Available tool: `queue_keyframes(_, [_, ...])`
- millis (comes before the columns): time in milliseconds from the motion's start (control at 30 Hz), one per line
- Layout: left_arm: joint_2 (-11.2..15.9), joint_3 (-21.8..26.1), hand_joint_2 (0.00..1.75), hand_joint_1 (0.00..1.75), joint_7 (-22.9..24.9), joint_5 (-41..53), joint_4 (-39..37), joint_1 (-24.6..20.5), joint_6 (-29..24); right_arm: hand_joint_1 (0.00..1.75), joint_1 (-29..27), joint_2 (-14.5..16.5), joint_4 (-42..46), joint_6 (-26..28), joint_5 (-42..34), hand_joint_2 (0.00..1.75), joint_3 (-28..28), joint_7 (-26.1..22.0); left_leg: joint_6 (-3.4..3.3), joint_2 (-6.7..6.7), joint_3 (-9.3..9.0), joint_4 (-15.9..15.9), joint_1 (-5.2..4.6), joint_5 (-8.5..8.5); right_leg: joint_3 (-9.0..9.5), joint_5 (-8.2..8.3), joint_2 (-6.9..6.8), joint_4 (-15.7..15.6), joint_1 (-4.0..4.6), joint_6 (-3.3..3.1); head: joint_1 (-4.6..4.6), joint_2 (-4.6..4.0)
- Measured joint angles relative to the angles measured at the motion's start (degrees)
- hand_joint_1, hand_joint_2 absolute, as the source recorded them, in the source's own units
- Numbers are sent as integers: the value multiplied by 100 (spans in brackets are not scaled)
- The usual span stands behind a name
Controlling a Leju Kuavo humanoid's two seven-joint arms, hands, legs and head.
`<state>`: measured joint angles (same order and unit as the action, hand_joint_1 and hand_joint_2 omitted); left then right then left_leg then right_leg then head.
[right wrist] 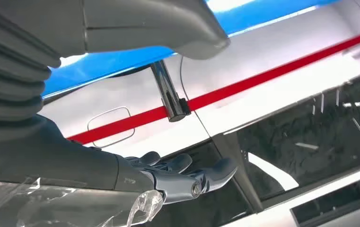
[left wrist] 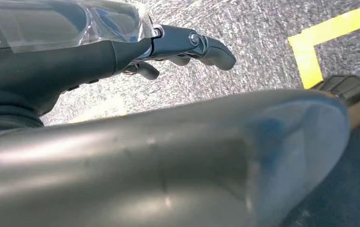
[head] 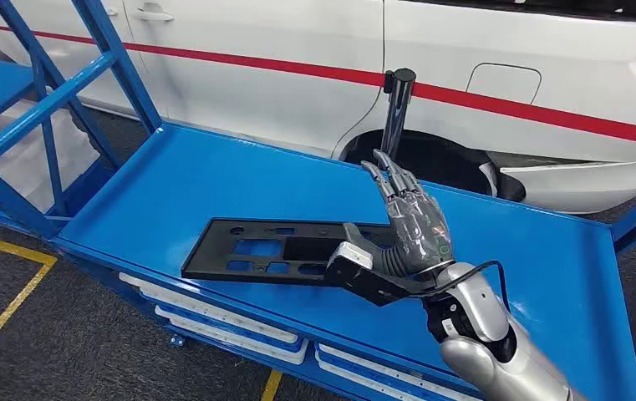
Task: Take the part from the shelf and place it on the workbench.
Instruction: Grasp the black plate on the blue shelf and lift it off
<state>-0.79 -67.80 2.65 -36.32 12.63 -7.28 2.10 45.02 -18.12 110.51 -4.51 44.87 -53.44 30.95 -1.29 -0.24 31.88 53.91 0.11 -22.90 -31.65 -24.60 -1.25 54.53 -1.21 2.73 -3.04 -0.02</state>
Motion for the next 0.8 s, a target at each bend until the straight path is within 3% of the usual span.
queue_keyframes(67, [-2,4,0,0,0,-17,0,0,0,0,-15,-4,14,-58,53,175,-14,11,-44,-6,-19,-26,20,25,-28,-73,18,88,-18,25,1,-1])
queue_keyframes(100, [-2,10,0,0,-1,-35,0,-1,-7,0,-29,-7,27,-122,104,175,-30,19,-82,-11,-29,-43,29,41,-105,-197,33,271,-28,43,2,-1])
queue_keyframes(200, [-4,23,0,0,-5,-77,0,-1,-35,0,-130,-17,67,-334,242,175,-79,45,-141,-21,-35,-51,16,45,-638,-759,82,1418,-26,61,3,-1])
queue_keyframes(233, [-7,24,0,0,-8,-90,0,2,-36,0,-181,-21,76,-405,282,175,-98,56,-146,-30,-36,-49,8,41,-780,-839,88,1703,-22,65,4,-1])
queue_keyframes(267, [-8,25,0,0,-9,-103,0,8,-31,0,-228,-24,85,-467,320,175,-120,66,-147,-42,-38,-46,4,39,-827,-806,91,1775,-22,65,4,-2])
queue_keyframes(300, [-9,26,0,0,-10,-117,0,13,-26,0,-265,-27,98,-527,361,175,-143,79,-145,-57,-43,-42,3,36,-752,-660,91,1595,-22,61,4,-2])
queue_keyframes(367, [-11,29,0,0,-14,-138,0,17,-17,0,-299,-39,141,-642,461,175,-187,110,-119,-83,-51,-23,2,19,-373,-266,101,781,-27,48,4,-2])
queue_keyframes(433, [-11,32,0,0,-18,-153,0,13,-17,0,-315,-48,181,-777,582,175,-224,150,-69,-97,-43,7,-18,-9,-102,-62,121,201,-21,9,3,-1])
queue_keyframes(567, [-10,46,0,0,-26,-176,0,26,-17,0,-367,-51,230,-1017,766,175,-295,223,27,-90,-3,71,-1,-66,-74,-28,119,110,12,-118,-1,-1])
queue_keyframes(633, [-9,72,0,0,-28,-177,0,31,-17,0,-374,-54,246,-1094,830,175,-321,246,89,-65,200,522,25,-330,-72,-11,110,98,-3,-182,-7,-1])
queue_keyframes(700, [-10,100,0,0,-37,-186,0,32,-18,0,-399,-58,257,-1169,936,175,-343,292,138,-51,588,1367,37,-706,-77,-12,107,98,2,-211,-12,0])
queue_keyframes(733, [-10,111,0,0,-41,-190,0,35,-18,0,-422,-67,258,-1203,1006,175,-355,323,148,-48,750,1704,40,-812,-78,-13,105,99,5,-213,-12,-1])
queue_keyframes(767, [-11,119,0,0,-46,-194,0,41,-18,0,-449,-80,258,-1235,1083,175,-368,355,148,-45,820,1845,40,-819,-76,-13,103,99,8,-214,-12,-1])
queue_keyframes(800, [-11,125,0,0,-49,-195,0,47,-17,0,-474,-96,258,-1261,1155,175,-381,376,136,-43,767,1729,39,-716,-72,-14,102,99,10,-213,-12,-2])
